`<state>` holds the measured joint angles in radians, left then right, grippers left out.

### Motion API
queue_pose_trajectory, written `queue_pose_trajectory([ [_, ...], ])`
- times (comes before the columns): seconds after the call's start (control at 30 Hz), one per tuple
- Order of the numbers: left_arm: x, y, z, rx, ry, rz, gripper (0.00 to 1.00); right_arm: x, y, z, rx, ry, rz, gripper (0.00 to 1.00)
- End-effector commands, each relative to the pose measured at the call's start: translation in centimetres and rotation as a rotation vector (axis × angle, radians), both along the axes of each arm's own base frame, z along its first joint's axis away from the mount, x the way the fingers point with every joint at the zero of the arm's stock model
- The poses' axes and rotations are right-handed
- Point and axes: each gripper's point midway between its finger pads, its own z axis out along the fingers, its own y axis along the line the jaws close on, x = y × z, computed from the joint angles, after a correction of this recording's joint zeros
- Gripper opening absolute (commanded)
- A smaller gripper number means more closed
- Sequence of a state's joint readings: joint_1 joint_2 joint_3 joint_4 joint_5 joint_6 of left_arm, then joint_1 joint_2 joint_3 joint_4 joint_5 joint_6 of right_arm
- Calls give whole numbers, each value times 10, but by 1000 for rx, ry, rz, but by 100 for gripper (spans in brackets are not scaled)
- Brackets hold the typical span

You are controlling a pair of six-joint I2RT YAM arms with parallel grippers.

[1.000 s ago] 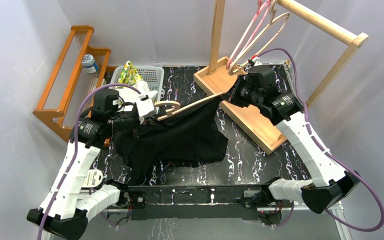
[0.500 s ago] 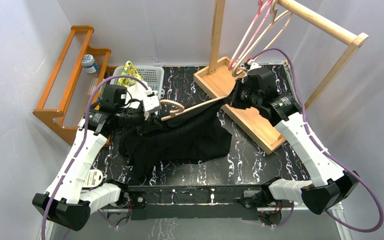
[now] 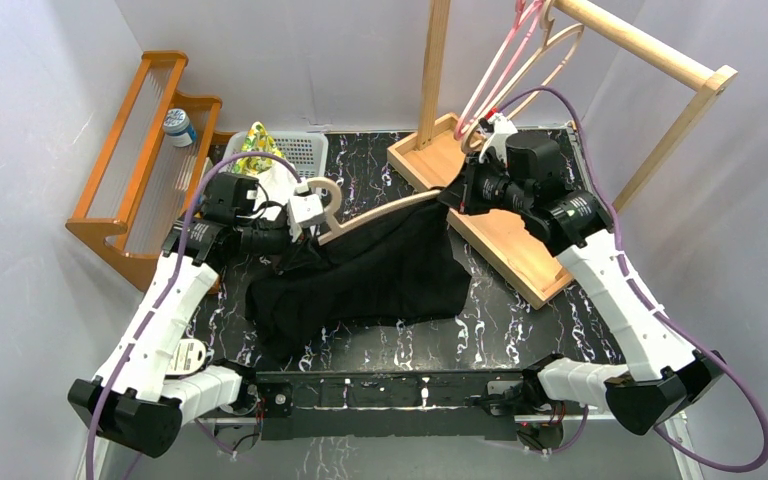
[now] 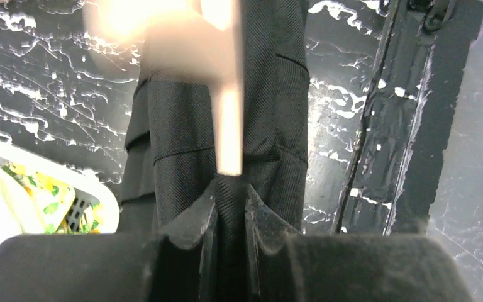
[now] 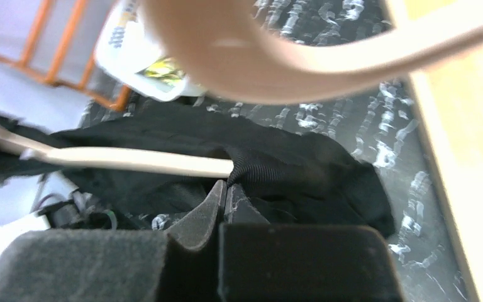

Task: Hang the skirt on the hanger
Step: Hang the skirt on the hanger.

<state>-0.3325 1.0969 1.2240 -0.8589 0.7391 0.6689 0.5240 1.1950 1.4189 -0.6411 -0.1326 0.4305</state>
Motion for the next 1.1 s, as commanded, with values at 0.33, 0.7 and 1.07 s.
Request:
queue_pose_trajectory([
  [0.33,12,-7,12,-3,25,-9,0,-39,47,32,135,-130,366,0],
  [0.7,14,-6,8,4,23,-4,0,-17,49,-8,-60,-47,249,0],
  [1.07,19,-14,12,-38,8,-18,0,-40,101,-17,-128,-74,369,0],
])
